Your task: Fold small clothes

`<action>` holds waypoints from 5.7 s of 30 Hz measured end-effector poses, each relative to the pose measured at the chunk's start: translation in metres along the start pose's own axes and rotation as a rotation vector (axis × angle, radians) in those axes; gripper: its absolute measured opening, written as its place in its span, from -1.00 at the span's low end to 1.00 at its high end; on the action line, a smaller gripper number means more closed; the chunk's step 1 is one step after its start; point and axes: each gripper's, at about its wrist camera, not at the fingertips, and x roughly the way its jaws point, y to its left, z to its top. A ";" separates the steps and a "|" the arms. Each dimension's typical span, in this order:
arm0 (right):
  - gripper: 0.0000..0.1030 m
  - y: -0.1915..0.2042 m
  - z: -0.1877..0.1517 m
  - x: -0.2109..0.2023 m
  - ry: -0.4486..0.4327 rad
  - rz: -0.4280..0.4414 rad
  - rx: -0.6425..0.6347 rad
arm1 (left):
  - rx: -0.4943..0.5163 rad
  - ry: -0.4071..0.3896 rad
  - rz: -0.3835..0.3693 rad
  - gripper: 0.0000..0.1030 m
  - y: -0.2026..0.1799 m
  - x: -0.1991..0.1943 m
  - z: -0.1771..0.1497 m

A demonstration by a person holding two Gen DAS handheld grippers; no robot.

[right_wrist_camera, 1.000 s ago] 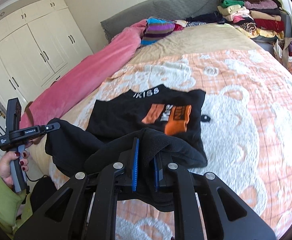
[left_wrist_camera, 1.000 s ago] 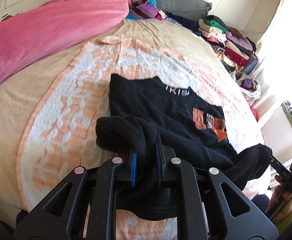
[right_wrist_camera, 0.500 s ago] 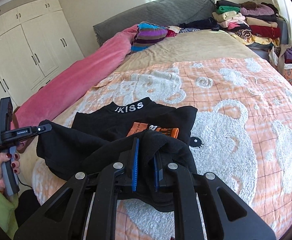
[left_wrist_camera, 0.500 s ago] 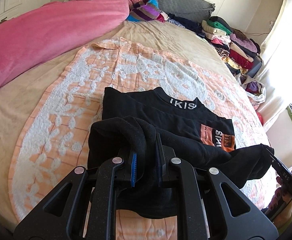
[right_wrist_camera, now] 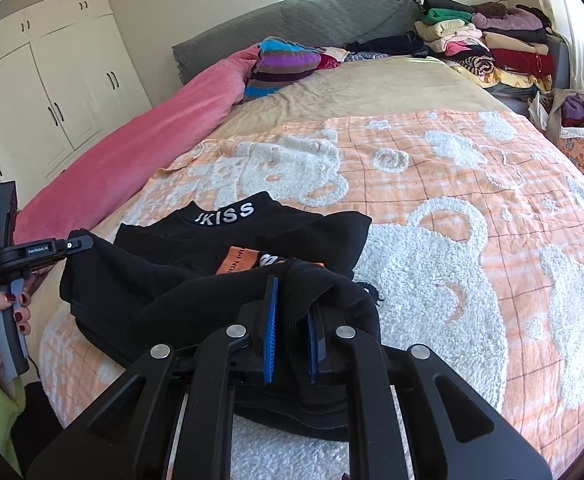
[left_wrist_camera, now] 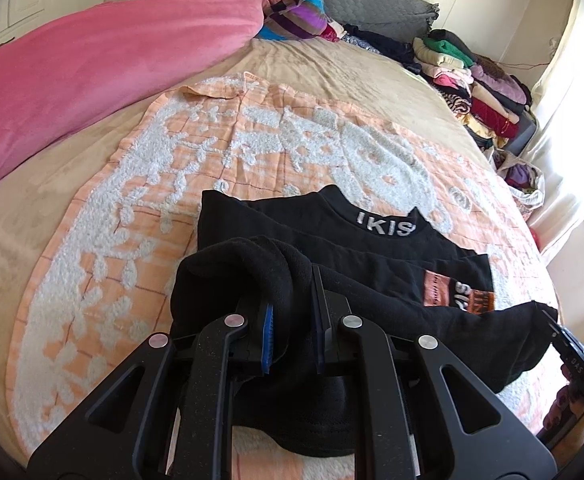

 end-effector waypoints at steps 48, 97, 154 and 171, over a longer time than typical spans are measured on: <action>0.63 -0.053 0.048 0.031 0.061 -0.022 0.145 | -0.070 0.020 0.006 -0.18 0.036 0.007 0.021; -0.82 -0.023 0.032 0.024 0.200 0.261 0.072 | -0.131 0.073 -0.111 -0.92 0.042 -0.032 -0.023; 0.09 -0.098 0.095 0.053 0.034 0.161 0.465 | -0.060 0.073 0.019 -0.24 0.075 0.030 -0.014; 0.44 -0.051 0.002 0.050 0.224 0.045 0.176 | -0.132 0.079 -0.064 -0.56 0.077 0.032 -0.034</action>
